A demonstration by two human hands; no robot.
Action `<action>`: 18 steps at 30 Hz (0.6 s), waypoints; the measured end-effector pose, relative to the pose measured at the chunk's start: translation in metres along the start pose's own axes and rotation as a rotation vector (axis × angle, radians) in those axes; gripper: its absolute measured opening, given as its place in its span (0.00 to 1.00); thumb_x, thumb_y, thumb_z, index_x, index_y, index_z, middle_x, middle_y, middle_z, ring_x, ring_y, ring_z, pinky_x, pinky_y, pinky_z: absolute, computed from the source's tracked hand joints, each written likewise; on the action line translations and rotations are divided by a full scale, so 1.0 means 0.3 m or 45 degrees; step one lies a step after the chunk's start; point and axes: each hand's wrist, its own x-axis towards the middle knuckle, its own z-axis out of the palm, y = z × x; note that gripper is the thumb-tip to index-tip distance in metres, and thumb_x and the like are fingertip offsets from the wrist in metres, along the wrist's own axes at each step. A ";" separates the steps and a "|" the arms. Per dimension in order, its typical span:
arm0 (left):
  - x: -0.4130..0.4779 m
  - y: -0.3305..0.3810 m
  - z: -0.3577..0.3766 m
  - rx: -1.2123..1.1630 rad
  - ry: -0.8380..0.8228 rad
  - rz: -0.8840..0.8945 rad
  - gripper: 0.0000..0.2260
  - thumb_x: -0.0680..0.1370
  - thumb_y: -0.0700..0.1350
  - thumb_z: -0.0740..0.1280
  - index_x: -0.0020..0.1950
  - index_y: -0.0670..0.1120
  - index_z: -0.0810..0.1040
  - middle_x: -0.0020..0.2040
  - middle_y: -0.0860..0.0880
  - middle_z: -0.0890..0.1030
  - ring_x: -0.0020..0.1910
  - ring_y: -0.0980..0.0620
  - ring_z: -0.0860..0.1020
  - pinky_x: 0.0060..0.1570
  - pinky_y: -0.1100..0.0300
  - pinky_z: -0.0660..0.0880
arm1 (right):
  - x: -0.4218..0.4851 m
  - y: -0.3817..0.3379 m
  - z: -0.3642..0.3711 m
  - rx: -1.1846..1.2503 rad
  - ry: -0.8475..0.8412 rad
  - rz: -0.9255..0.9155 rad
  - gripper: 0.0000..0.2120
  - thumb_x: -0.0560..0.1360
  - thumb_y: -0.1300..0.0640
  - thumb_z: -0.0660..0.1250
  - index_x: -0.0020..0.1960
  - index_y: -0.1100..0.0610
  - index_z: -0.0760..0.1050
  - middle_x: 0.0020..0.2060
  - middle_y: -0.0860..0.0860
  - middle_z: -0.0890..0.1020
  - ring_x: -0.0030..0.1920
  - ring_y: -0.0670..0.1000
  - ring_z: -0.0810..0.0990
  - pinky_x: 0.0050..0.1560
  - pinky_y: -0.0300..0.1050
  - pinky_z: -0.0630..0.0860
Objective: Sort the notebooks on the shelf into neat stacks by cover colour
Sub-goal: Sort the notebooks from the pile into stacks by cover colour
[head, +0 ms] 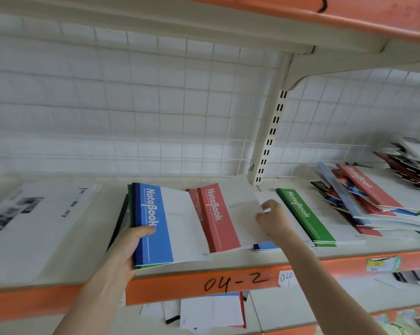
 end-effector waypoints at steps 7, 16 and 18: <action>0.015 0.035 -0.098 -0.046 -0.005 -0.079 0.03 0.77 0.36 0.61 0.45 0.43 0.73 0.40 0.42 0.78 0.37 0.43 0.76 0.35 0.54 0.71 | -0.022 -0.018 0.047 -0.117 0.096 -0.012 0.10 0.74 0.66 0.60 0.56 0.62 0.70 0.49 0.62 0.79 0.48 0.62 0.79 0.48 0.58 0.78; 0.026 0.052 -0.180 0.073 -0.053 -0.062 0.04 0.76 0.35 0.63 0.45 0.42 0.74 0.41 0.41 0.79 0.38 0.41 0.77 0.37 0.54 0.73 | -0.077 -0.064 0.171 -0.753 0.212 -0.165 0.03 0.74 0.67 0.60 0.45 0.63 0.72 0.48 0.58 0.73 0.43 0.56 0.71 0.33 0.39 0.63; 0.033 0.051 -0.188 0.105 -0.063 -0.031 0.04 0.76 0.34 0.64 0.45 0.42 0.75 0.43 0.41 0.80 0.40 0.41 0.78 0.41 0.53 0.74 | -0.084 -0.059 0.180 -0.824 0.224 -0.215 0.08 0.75 0.65 0.62 0.54 0.63 0.73 0.54 0.58 0.73 0.48 0.55 0.71 0.43 0.40 0.68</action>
